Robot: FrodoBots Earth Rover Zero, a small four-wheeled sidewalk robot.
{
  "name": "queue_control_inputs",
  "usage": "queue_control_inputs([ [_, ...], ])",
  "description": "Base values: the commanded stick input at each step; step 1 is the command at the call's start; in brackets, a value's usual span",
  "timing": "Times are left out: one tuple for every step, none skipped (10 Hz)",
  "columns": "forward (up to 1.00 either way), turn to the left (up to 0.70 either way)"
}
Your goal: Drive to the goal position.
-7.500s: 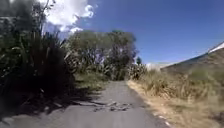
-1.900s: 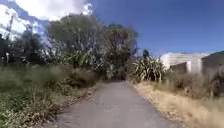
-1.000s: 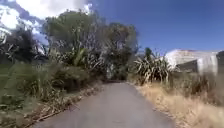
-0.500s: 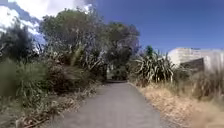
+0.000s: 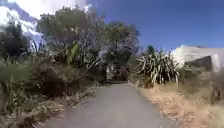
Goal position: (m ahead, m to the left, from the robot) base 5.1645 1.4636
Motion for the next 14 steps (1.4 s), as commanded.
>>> queue_control_inputs([
  [0.85,0.00],
  [0.85,0.00],
  [0.85,0.00],
  [0.85,0.00],
  [0.85,0.00],
  [0.85,0.00],
  [0.85,0.00],
  [0.85,0.00],
  [0.85,0.00],
  [0.85,0.00],
  [0.85,-0.34],
  [0.85,-0.34],
  [0.85,0.00],
  [0.85,0.00],
])
